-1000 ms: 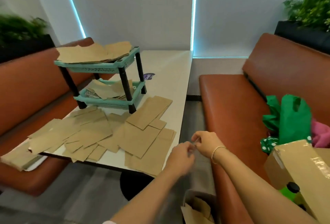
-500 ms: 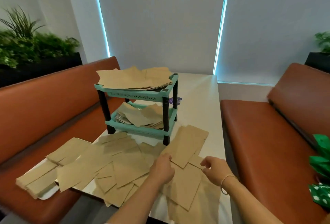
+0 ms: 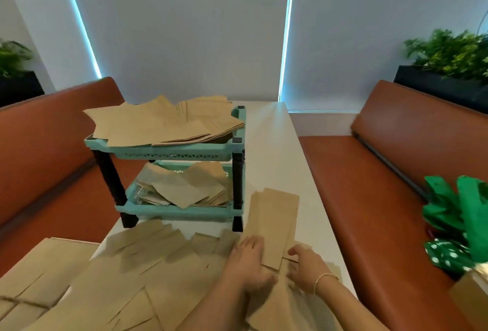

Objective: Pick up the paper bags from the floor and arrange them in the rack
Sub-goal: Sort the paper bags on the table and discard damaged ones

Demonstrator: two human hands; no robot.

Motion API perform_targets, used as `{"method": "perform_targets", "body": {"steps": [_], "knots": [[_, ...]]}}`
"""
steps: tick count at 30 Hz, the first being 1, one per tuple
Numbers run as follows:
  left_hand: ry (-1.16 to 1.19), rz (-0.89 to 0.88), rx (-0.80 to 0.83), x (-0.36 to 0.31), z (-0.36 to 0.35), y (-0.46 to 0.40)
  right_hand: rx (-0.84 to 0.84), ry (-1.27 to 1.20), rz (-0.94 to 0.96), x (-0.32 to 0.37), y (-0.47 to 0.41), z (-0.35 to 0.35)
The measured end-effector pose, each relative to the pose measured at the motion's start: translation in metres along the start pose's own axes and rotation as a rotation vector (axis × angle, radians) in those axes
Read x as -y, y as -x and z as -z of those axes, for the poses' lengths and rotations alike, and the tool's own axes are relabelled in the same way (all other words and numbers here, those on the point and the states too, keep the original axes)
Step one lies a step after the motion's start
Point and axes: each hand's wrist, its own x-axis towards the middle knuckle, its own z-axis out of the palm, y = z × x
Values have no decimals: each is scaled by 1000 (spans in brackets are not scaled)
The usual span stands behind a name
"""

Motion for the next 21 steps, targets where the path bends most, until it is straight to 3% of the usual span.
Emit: {"method": "perform_targets", "body": {"steps": [9, 14, 18, 21], "knots": [[-140, -20, -140, -5, 5, -20, 63, 85, -59, 6, -8, -3], [-152, -34, -232, -14, 18, -22, 61, -30, -76, 3, -10, 10], [-61, -151, -436, -26, 33, -21, -132, -98, -25, 5, -9, 32], [-36, -356, -597, -40, 51, -19, -331, -88, 101, 15, -6, 55]]}}
